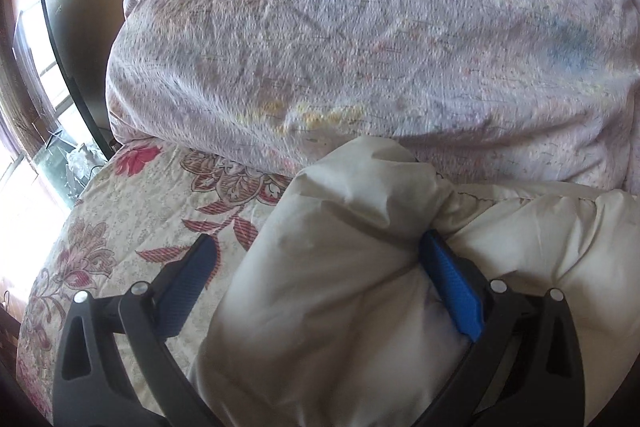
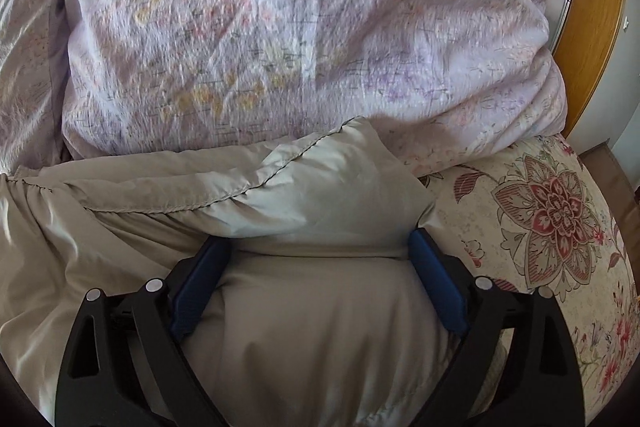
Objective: Fold large clothes
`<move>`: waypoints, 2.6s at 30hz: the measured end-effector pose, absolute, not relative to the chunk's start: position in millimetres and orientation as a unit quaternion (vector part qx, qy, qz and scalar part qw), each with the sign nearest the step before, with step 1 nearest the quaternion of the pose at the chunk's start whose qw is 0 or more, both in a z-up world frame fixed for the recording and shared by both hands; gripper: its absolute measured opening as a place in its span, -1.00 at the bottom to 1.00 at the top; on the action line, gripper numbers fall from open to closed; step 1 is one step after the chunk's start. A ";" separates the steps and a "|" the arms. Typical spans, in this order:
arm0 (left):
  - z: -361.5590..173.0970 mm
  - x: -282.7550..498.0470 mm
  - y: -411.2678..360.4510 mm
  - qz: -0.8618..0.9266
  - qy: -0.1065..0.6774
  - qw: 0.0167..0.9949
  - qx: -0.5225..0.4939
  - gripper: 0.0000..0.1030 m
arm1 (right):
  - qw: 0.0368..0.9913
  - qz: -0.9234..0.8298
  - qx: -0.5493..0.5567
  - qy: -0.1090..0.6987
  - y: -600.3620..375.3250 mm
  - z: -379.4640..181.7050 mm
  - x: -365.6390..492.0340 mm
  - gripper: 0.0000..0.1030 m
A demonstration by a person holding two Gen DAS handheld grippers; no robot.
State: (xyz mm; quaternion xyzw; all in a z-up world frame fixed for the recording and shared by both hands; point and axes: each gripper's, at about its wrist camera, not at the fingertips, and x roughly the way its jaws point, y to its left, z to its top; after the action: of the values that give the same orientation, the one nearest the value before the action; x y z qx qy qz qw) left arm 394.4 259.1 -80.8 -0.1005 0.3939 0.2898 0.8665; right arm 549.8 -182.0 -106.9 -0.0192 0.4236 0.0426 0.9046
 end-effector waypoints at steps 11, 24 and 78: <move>-90.5 402.5 268.6 0.276 0.417 0.857 -0.121 0.97 | 0.899 0.036 -0.026 0.436 -179.1 -116.6 557.2 0.85; -80.5 407.3 260.3 0.297 0.408 0.857 -0.105 0.96 | 0.901 0.038 -0.010 0.431 -196.0 -122.3 563.6 0.88; -112.7 174.5 244.9 0.106 0.304 0.800 -0.507 0.47 | 0.754 0.126 0.431 0.480 -310.9 -141.5 377.6 0.46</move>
State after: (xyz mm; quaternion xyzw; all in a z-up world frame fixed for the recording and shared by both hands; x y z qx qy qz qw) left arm 174.5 244.9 -112.7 -0.5068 0.3041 0.1065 0.7996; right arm 377.6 -310.9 -141.5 0.4310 0.4800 0.1257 0.7537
